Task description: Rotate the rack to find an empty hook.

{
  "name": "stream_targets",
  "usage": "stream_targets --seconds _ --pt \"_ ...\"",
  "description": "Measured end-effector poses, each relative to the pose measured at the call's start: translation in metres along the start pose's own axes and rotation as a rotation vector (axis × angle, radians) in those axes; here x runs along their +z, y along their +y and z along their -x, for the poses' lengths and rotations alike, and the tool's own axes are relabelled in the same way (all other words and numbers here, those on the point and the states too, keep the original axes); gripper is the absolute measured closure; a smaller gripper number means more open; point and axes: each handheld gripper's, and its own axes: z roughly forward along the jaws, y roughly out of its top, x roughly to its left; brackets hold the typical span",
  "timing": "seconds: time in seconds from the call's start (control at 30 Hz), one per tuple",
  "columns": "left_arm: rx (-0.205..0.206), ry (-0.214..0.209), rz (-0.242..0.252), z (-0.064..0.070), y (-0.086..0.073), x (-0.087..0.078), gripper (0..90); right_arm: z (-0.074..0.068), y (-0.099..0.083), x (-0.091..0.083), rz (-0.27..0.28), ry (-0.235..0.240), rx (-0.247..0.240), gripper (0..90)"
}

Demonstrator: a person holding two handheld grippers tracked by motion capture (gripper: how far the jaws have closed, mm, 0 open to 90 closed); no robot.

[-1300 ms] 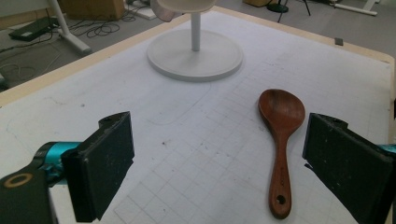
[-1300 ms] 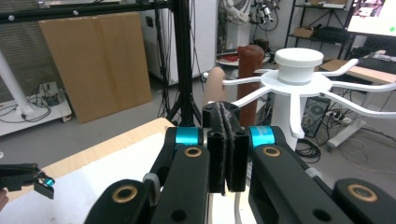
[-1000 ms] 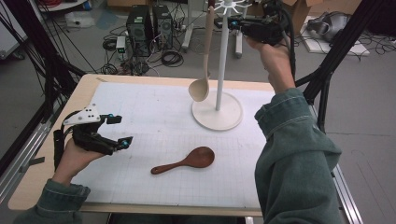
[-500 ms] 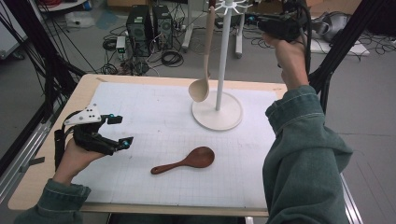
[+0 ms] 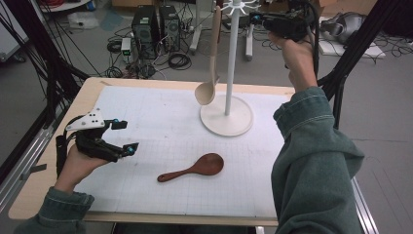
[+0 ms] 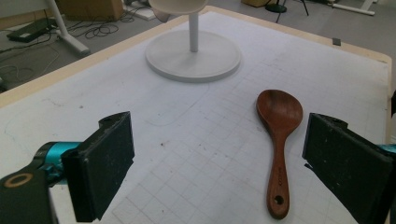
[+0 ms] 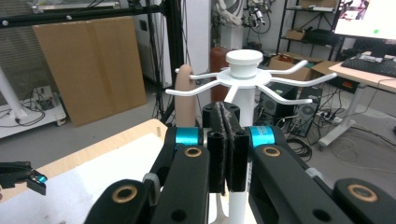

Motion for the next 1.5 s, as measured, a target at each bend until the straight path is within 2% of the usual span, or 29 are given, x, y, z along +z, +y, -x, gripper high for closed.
stream_targets --seconds 0.6,0.93,1.07,1.3,1.5 --pt "0.0 0.0 0.001 0.0 0.0 0.0 9.7 -0.007 -0.004 0.011 -0.007 0.031 0.004 89.4" --pt "-0.006 -0.009 0.002 -0.001 -0.001 0.0 10.1 -0.01 -0.025 0.001 -0.009 0.044 0.031 60.3" --pt "0.002 -0.007 0.0 -0.001 -0.001 0.0 10.6 -0.012 -0.038 0.0 -0.017 0.042 0.058 48.1" --pt "0.005 -0.017 -0.005 0.001 -0.001 0.002 12.1 -0.019 -0.06 -0.004 -0.038 0.05 0.059 37.1" --pt "0.013 -0.016 -0.007 0.002 -0.001 0.003 13.6 -0.023 -0.083 -0.008 -0.046 0.071 0.076 33.9"
